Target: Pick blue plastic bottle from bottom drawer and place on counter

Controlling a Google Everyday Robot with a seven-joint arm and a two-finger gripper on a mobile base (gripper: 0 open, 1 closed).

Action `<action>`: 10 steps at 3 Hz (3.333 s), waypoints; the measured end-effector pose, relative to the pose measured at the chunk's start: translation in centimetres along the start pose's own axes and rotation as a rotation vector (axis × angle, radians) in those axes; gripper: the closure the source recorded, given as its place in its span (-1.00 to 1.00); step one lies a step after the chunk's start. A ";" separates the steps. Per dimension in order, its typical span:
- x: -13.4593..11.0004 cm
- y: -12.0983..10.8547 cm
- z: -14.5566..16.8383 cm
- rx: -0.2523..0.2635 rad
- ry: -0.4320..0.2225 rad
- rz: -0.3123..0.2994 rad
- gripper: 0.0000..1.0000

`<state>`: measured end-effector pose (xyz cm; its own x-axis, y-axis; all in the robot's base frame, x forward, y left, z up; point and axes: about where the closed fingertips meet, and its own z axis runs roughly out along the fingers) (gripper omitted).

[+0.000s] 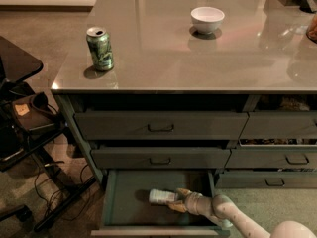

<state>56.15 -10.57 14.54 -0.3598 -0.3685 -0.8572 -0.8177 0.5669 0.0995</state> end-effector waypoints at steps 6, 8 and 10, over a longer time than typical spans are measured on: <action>-2.4 -12.7 -32.9 0.213 0.046 -0.050 1.00; -8.0 -14.8 -46.9 0.398 0.185 -0.112 1.00; -10.4 -13.8 -48.0 0.386 0.164 -0.149 1.00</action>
Offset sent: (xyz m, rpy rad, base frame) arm 0.0000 0.0000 0.0000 0.0000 0.0000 0.0000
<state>49.67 -49.92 46.36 -0.3431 -0.5612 -0.7532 -0.6497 0.7209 -0.2412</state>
